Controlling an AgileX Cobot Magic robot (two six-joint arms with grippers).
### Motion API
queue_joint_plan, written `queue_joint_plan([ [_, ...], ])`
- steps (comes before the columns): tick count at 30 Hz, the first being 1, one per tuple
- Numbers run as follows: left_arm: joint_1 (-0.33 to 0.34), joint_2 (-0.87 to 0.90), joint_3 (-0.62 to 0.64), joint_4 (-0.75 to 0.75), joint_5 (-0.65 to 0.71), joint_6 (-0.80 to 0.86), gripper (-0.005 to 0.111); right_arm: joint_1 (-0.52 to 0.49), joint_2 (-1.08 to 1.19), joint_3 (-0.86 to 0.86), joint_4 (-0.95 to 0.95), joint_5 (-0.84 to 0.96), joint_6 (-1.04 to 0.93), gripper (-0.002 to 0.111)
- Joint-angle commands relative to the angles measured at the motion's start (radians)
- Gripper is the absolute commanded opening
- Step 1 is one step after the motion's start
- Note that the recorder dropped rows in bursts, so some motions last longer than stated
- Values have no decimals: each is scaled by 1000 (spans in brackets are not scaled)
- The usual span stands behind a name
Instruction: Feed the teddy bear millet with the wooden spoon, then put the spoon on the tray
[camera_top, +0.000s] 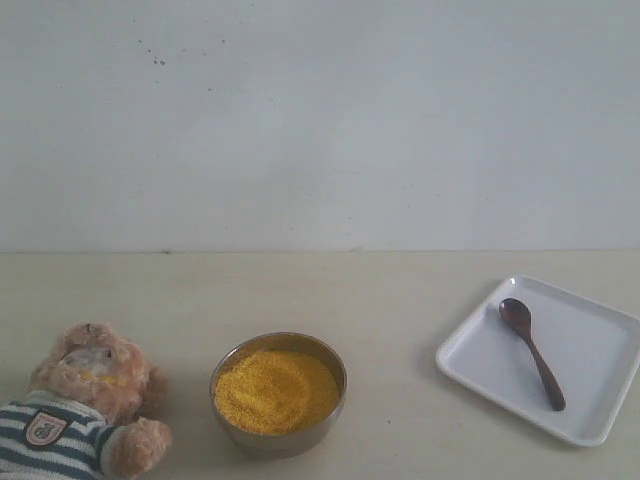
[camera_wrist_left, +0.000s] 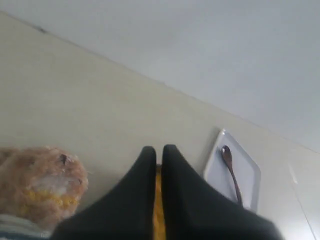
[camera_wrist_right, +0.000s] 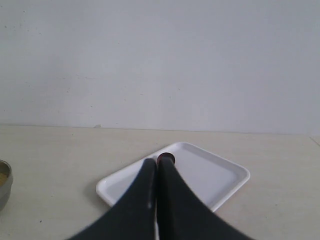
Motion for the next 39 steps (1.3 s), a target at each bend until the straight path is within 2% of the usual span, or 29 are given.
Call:
queue_joint_plan([
  [1,-109,-119,51,-6,-265,8,4,-4,-6,0,-1,-6,-1,0],
  [5,-239,-231,124,-6,-499,65,4,-4,-6,0,-1,-6,-1,0],
  [7,-282,-288,162,-6,-593,116,4,-4,-6,0,-1,-6,-1,0],
  [13,-341,-469,294,-6,-760,186,4,-4,-6,0,-1,-6,-1,0],
  [18,-381,-610,454,-1,-924,222,4,-4,-6,0,-1,-6,-1,0],
  [22,-406,-725,552,75,-950,315,4,-4,-6,0,-1,-6,-1,0],
  [26,-425,-808,615,195,-950,317,4,-4,-6,0,-1,-6,-1,0],
  [39,-425,-1016,764,193,-962,250,4,-4,-6,0,-1,-6,-1,0],
])
